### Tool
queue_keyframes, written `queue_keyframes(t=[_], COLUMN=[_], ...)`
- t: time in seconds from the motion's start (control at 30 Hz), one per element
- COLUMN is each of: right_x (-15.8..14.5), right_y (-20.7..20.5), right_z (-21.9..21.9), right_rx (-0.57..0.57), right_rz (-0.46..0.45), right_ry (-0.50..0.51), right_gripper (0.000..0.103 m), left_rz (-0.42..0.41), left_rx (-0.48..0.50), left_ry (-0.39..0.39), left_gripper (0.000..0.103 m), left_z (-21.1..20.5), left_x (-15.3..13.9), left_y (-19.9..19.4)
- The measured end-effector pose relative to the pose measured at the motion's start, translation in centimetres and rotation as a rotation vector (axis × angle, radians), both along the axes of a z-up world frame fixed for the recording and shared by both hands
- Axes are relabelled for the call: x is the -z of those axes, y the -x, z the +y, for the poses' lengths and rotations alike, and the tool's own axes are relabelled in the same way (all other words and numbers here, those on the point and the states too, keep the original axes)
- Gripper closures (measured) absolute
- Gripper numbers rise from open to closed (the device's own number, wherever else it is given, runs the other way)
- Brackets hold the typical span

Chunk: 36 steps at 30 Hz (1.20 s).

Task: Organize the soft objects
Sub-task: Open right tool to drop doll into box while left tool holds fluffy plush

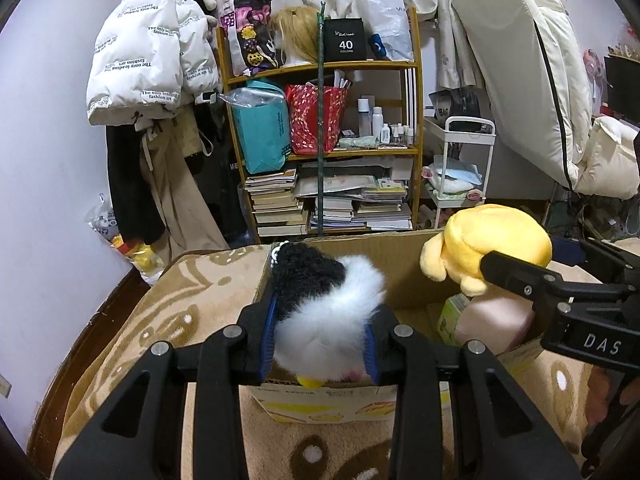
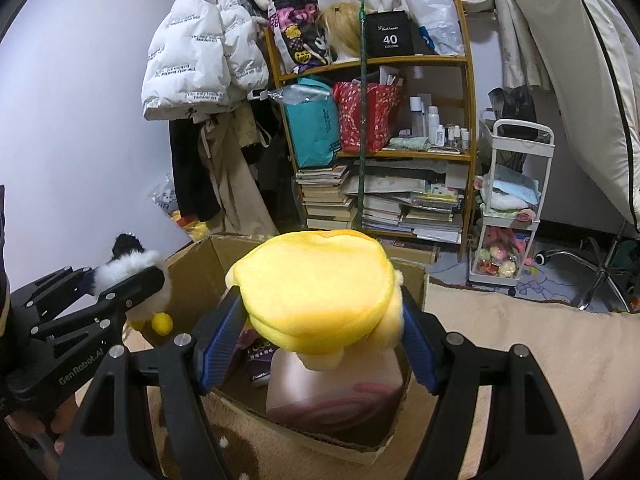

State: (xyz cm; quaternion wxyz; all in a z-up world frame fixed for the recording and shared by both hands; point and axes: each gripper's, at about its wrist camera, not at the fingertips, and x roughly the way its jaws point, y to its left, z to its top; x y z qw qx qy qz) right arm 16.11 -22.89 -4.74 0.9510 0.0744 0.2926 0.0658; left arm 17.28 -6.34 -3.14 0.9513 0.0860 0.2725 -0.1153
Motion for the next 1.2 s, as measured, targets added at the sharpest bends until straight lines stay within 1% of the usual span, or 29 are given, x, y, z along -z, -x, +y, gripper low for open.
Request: queue_keyframes(t=[0.3, 0.37, 0.43, 0.6, 0.7, 0.8, 0.9, 0.93, 1.03, 1.13, 1.2], right_x=[0.5, 0.4, 0.6, 0.9, 0.9, 0.8, 0.6, 0.5, 0.0, -0.8, -1.2], right_y=[-0.2, -0.3, -0.3, -0.2, -0.1, 0.1, 0.4, 0.5, 0.9, 1.5, 1.9], right_z=[0.3, 0.3, 0.5, 1.0, 1.0, 0.8, 0.6, 0.5, 0.2, -0.1, -0.4], right_rx=[-0.014, -0.014, -0.019, -0.026, -0.023, -0.019, -0.008, -0.004, 0.008, 0.030, 0.042], right_rz=[0.021, 0.020, 0.022, 0.022, 0.023, 0.022, 0.020, 0.018, 0.008, -0.006, -0.013], right_ry=[0.001, 0.005, 0.017, 0.030, 0.025, 0.020, 0.016, 0.013, 0.001, -0.005, -0.013], right_gripper=[0.023, 0.023, 0.022, 0.017, 0.014, 0.013, 0.011, 0.010, 0.008, 0.002, 0.001], left_rz=[0.021, 0.022, 0.021, 0.024, 0.033, 0.028, 0.028, 0.025, 0.030, 0.024, 0.020], left_rx=[-0.003, -0.005, -0.009, -0.015, -0.020, -0.026, -0.031, -0.034, -0.037, -0.046, -0.044], left_ry=[-0.019, -0.025, -0.028, -0.029, -0.037, -0.046, -0.039, -0.036, -0.043, -0.063, -0.072], left_gripper=[0.067, 0.063, 0.050, 0.046, 0.039, 0.036, 0.024, 0.022, 0.018, 0.012, 0.010], left_z=[0.0, 0.0, -0.1, 0.1, 0.2, 0.4, 0.6, 0.8, 0.9, 1.0, 0.9], left_x=[0.5, 0.5, 0.5, 0.5, 0.6, 0.5, 0.2, 0.1, -0.1, -0.2, -0.4], left_y=[-0.2, -0.2, -0.2, 0.0, 0.1, 0.4, 0.7, 0.8, 1.1, 1.5, 2.0])
